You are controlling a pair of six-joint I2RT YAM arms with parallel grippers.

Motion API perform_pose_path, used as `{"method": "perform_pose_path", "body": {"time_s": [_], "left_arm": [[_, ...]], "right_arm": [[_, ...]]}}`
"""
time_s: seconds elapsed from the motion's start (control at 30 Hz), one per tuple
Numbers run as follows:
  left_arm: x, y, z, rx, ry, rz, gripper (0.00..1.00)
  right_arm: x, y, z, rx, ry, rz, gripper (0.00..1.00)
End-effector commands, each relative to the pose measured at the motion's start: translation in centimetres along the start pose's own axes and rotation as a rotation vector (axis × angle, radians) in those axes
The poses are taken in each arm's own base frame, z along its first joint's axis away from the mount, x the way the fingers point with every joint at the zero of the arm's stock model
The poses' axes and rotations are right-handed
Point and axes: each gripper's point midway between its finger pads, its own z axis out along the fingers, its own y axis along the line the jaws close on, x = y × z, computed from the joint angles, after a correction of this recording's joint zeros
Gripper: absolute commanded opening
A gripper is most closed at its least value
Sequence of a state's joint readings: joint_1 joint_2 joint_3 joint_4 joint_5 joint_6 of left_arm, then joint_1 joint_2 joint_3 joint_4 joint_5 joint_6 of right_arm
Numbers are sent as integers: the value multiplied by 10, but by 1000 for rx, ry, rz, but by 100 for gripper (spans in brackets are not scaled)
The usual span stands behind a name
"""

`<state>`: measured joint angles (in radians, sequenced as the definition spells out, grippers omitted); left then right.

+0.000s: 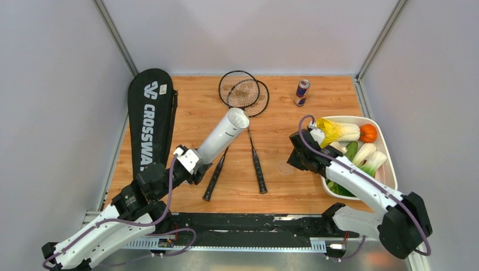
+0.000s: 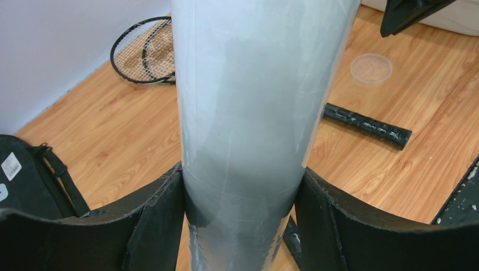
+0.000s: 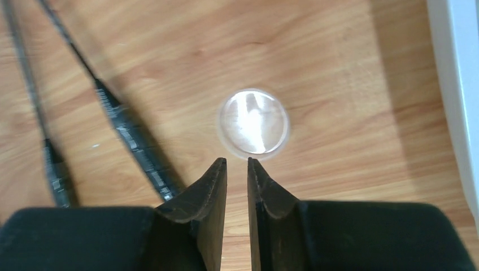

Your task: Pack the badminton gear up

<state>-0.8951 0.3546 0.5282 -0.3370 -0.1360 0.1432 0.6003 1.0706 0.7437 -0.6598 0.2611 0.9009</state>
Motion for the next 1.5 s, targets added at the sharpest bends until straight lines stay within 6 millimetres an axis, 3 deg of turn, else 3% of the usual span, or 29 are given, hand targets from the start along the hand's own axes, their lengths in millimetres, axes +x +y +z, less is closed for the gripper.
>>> {"method": "perform_pose_path", "body": {"time_s": [0.0, 0.23, 0.6, 0.87, 1.0, 1.13, 1.23, 1.33, 1.47], "left_arm": [[-18, 2, -2, -8, -68, -24, 64], [-19, 5, -4, -20, -76, -25, 64], [-18, 8, -5, -39, -72, -25, 63], [-17, 9, -5, -47, -68, -26, 63], [-16, 11, -5, -55, -64, -23, 63], [-15, 11, -4, -56, -63, -21, 63], [-14, 10, -4, -55, -57, -19, 63], [-12, 8, -2, -45, -47, -17, 63], [-8, 5, 1, -29, -28, -8, 63]], "right_arm": [[10, -25, 19, 161, 5, 83, 23], [25, -36, 42, 246, 44, 97, 29], [42, -42, 62, 281, 90, 112, 29], [51, -53, 68, 315, 99, 112, 23], [49, -54, 68, 317, 91, 112, 15], [41, -49, 64, 297, 63, 100, 0], [28, -42, 58, 262, 23, 81, 0], [6, -29, 46, 208, -50, 70, 0], [-38, -3, 22, 97, -194, 29, 0]]}}
